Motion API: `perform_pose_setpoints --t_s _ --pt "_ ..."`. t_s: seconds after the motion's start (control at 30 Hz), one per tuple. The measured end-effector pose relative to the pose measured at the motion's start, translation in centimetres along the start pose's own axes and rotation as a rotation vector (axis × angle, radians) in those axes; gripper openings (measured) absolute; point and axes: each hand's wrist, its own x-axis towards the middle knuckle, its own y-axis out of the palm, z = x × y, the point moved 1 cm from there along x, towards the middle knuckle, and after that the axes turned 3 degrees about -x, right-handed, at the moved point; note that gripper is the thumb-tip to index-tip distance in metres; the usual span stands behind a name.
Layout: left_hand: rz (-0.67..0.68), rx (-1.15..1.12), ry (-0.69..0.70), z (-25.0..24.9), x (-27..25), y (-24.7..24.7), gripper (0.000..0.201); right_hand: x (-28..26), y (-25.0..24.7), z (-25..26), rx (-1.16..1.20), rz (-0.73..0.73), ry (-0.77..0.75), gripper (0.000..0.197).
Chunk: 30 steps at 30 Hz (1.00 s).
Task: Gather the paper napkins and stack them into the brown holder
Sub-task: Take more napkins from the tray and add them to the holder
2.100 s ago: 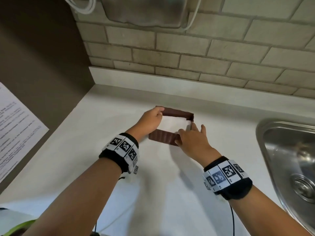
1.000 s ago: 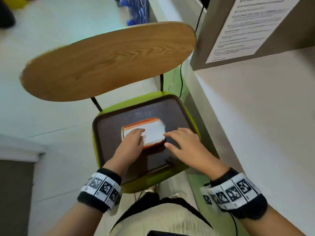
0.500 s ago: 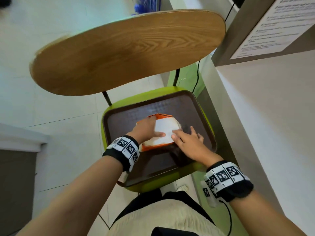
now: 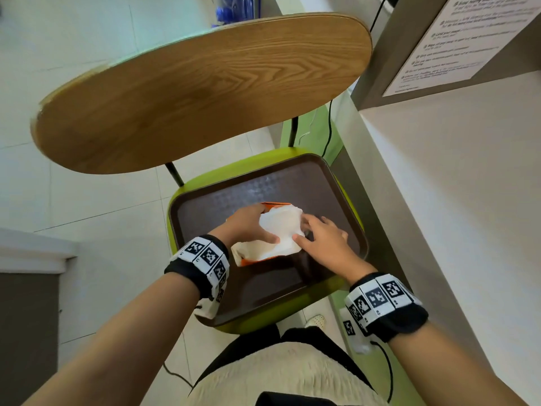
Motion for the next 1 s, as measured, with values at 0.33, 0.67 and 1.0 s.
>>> perform_pose_setpoints --t_s 0.33,0.67,1.0 --pt "0.125 -0.062 0.119 -0.6 -1.2 0.0 0.07 -0.1 -0.2 0.2 0.025 -0.114 -0.028 0.058" --pt "0.268 -0.132 0.31 -0.6 -3.2 -1.5 0.084 0.0 -0.3 0.0 0.184 -0.015 -0.037 0.107" --pt "0.222 -0.193 0.379 -1.4 -4.4 -3.1 0.069 -0.4 -1.2 0.7 0.431 0.018 -0.214 0.081"
